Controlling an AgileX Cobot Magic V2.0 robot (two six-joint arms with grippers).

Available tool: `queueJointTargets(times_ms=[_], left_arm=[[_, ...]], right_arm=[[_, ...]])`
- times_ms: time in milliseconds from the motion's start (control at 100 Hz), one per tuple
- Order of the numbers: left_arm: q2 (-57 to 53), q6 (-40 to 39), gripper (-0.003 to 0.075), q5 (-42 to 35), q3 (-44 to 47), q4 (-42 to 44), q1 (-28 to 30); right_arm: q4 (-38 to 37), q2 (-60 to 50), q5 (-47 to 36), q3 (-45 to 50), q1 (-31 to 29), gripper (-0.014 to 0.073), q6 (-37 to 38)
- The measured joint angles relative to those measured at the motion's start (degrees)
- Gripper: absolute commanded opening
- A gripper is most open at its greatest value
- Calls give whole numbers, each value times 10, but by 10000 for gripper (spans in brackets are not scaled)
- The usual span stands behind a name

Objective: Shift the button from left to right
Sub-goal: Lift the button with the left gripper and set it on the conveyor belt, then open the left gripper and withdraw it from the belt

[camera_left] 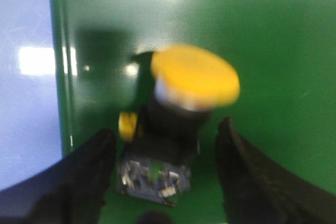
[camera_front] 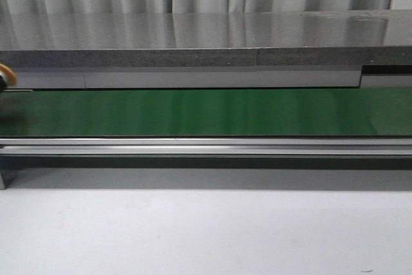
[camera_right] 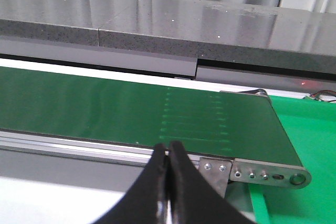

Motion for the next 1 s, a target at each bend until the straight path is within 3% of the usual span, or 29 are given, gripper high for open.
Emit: queueJointTargets(times_ms=[500,740,1000], left_arm=[[-38,0,487,-11,3,-3,-1],[-180,6,487,-66,44,-4,-1],[-393,21,487,-167,193,-6,-1]], right_arm=[[0,0,0,0,0,-68,0],[0,0,0,0,0,-68,0],[0,0,0,0,0,-68,0]])
